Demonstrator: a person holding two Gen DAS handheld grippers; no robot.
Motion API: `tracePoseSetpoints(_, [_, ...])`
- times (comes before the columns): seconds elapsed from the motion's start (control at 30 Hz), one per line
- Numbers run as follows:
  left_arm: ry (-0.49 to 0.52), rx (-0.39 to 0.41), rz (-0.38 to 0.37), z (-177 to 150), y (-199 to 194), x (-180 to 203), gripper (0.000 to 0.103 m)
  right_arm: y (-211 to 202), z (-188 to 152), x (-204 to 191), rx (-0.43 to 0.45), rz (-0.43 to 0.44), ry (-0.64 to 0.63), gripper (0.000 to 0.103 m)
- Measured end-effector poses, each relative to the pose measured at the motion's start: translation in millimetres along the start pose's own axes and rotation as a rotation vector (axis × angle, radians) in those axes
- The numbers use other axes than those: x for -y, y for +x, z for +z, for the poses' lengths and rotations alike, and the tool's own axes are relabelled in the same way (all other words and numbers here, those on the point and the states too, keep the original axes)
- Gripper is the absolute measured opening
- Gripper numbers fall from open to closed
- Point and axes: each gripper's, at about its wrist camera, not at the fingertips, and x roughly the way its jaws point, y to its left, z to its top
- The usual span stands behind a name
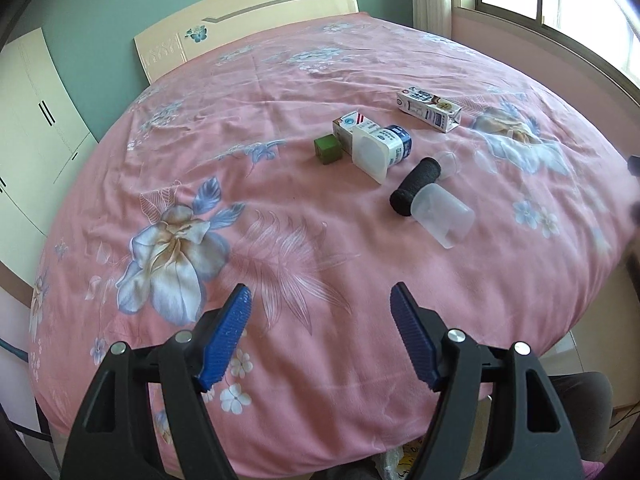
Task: Collect trash
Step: 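Move both tools back over the bed toward the remaining items, then grasp the green block with the left tool while the right tool grasps the milk carton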
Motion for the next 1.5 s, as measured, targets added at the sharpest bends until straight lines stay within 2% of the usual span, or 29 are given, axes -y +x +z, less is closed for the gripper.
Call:
tracePoseSetpoints(0.2, [0.010, -0.006, -0.014, 32, 36, -13, 0.074, 35, 30, 10, -0.009, -0.020, -0.018, 0.072])
tracePoseSetpoints(0.47, [0.073, -0.018, -0.044, 67, 98, -17, 0.074, 97, 69, 42, -0.037, -0.036, -0.009, 0.072])
tracePoseSetpoints(0.67, [0.083, -0.056, -0.099, 89, 150, -25, 0.074, 156, 97, 69, -0.063, -0.051, 0.003, 0.072])
tracePoseSetpoints(0.83, [0.113, -0.044, -0.136, 105, 182, -27, 0.074, 212, 112, 87, -0.115, -0.051, 0.020, 0.072])
tracePoseSetpoints(0.97, [0.146, -0.044, -0.139, 117, 203, -25, 0.074, 250, 119, 98, -0.144, -0.074, 0.021, 0.072])
tracePoseSetpoints(1.03, [0.160, -0.030, -0.177, 123, 209, -24, 0.074, 267, 121, 103, -0.166, -0.063, 0.025, 0.072])
tracePoseSetpoints(1.23, [0.218, -0.008, -0.214, 139, 232, -16, 0.074, 307, 130, 113, -0.202, -0.062, 0.016, 0.072])
tracePoseSetpoints(1.37, [0.223, 0.020, -0.245, 145, 236, -13, 0.074, 328, 134, 122, -0.228, -0.037, 0.038, 0.072])
tracePoseSetpoints(1.4, [0.220, 0.016, -0.248, 145, 238, -13, 0.072, 332, 135, 125, -0.229, -0.019, 0.050, 0.072])
tracePoseSetpoints(1.47, [0.207, 0.009, -0.270, 146, 240, -14, 0.050, 339, 137, 127, -0.237, 0.001, 0.065, 0.072])
tracePoseSetpoints(1.5, [0.193, 0.005, -0.291, 146, 240, -14, 0.044, 342, 138, 127, -0.236, 0.006, 0.065, 0.072])
